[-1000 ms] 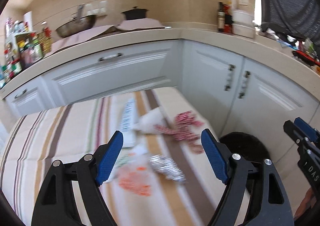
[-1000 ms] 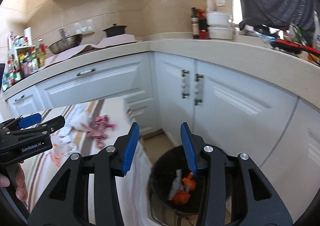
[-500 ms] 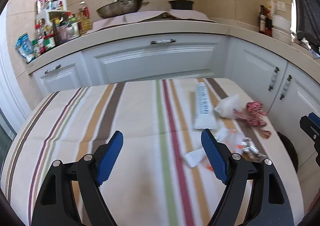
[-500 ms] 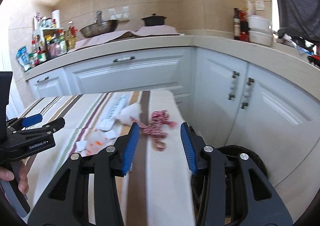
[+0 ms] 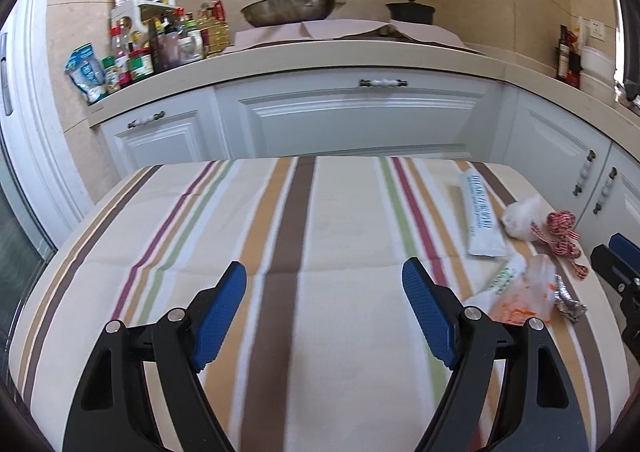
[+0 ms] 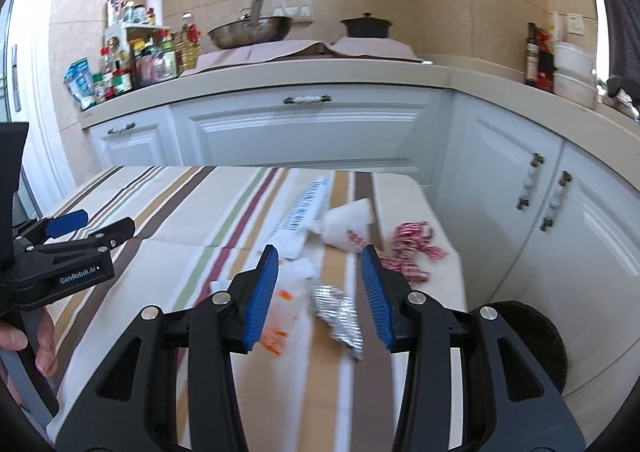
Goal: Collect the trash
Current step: 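Move both open tools back over the table items, then grasp the clear orange-printed plastic bag with the right tool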
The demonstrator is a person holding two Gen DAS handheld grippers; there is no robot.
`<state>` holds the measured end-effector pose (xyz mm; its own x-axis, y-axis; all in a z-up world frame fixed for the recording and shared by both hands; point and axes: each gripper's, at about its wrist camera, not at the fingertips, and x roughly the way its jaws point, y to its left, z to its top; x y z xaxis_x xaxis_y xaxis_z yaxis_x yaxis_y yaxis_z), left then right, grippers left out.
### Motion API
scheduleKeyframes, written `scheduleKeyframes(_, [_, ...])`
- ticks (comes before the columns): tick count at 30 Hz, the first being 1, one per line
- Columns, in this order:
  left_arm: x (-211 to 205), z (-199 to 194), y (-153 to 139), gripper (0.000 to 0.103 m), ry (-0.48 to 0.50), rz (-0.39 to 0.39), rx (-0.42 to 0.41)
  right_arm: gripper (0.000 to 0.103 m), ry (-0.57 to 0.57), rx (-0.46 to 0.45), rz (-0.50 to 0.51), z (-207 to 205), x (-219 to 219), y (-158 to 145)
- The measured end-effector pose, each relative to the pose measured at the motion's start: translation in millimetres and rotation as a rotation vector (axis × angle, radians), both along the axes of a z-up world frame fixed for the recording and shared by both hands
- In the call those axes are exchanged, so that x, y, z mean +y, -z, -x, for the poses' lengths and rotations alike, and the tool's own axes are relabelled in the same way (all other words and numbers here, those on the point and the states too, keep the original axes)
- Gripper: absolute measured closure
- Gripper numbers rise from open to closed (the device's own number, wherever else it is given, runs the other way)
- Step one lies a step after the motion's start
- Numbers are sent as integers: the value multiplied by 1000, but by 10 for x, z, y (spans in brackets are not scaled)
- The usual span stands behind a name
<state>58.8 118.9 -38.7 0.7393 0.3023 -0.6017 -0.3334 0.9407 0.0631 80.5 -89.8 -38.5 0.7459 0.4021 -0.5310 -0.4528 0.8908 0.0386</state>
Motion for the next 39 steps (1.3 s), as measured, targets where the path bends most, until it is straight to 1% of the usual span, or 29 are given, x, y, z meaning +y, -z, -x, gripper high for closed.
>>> scheduleKeyframes(3, [107, 26, 14, 25, -17, 2, 3, 61, -20, 30, 5, -35, 121, 56])
scheduleKeyframes(9, [237, 54, 59, 25, -35, 15, 14, 61, -28, 120, 19, -177, 298, 219])
scheduleKeyframes(12, [280, 58, 72, 25, -42, 19, 17, 61, -27, 149, 33, -218, 341, 276])
scheduleKeyframes(16, [311, 55, 91, 25, -46, 28, 20, 61, -26, 163, 40, -242, 357, 302])
scheduleKeyframes(18, [299, 51, 99, 25, -42, 30, 22, 65, -25, 177, 44, -259, 355, 321])
scheduleKeyframes(19, [288, 48, 103, 25, -38, 30, 23, 69, -26, 180, 44, -268, 354, 324])
scheduleKeyframes(26, [185, 26, 133, 25, -11, 33, 34, 87, -46, 172, 51, -241, 365, 319])
scheduleKeyframes(32, [58, -18, 145, 25, 24, 35, 41, 89, -53, 137, 39, -179, 328, 262])
scheduleKeyframes(39, [-124, -92, 171, 25, 75, 50, 55, 89, -47, 85, 19, -110, 190, 105])
